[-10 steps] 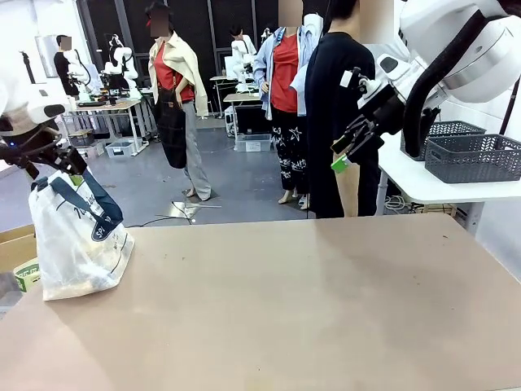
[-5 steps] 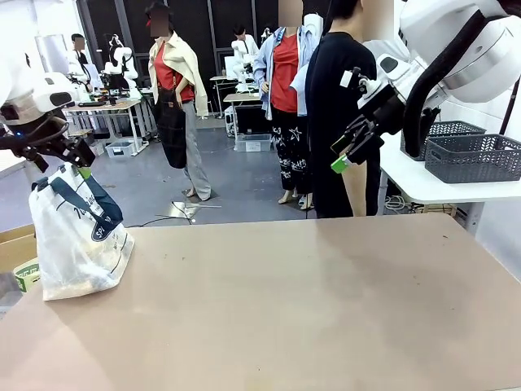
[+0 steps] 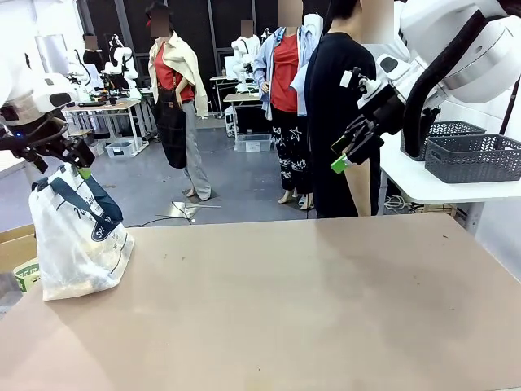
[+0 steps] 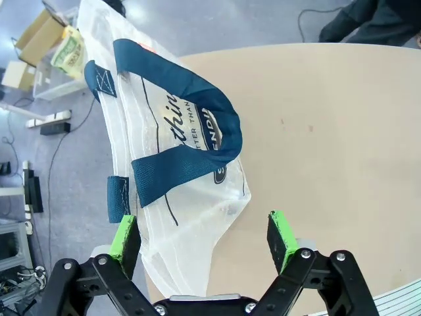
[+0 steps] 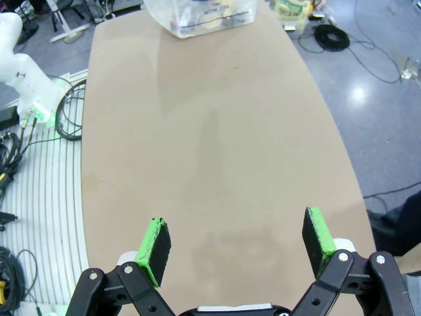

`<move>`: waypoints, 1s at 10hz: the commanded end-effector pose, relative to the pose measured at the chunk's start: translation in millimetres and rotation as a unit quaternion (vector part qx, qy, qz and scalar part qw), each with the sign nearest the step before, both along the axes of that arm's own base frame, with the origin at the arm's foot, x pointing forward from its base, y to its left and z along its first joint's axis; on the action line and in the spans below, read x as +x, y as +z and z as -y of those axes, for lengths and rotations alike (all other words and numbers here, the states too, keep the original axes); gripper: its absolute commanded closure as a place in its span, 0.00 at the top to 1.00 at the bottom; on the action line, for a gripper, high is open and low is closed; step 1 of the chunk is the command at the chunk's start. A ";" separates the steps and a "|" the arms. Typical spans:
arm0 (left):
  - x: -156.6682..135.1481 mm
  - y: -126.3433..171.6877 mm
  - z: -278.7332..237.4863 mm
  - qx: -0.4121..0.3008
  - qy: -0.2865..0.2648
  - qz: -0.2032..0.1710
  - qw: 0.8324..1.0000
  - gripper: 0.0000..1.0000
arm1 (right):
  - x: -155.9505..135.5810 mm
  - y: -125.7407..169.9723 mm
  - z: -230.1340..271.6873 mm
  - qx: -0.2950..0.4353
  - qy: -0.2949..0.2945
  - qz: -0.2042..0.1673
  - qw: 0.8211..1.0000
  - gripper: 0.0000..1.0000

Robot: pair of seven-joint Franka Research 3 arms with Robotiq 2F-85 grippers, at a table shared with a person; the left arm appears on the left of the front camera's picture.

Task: Transfer purchased items from the store into the shopping bag.
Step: Move the Reusable shopping bag to the right side of the table.

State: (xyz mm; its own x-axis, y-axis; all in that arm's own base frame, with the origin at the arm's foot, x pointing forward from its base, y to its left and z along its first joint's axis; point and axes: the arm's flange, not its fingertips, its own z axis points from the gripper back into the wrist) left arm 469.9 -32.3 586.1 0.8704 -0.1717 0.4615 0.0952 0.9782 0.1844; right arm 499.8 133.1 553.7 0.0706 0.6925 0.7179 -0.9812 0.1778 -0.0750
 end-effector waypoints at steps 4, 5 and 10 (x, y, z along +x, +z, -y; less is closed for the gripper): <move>21.1 22.5 11.5 -0.094 -0.269 -0.110 0.952 1.00 | -0.2 0.1 0.4 -0.008 0.004 0.003 1.000 1.00; 32.1 18.8 10.4 -0.093 -0.324 -0.110 0.935 1.00 | -0.2 0.1 0.4 -0.008 0.004 0.003 1.000 1.00; 44.0 -7.0 32.9 -0.145 -0.542 -0.101 0.822 1.00 | -0.2 0.1 0.4 -0.008 0.004 0.003 1.000 1.00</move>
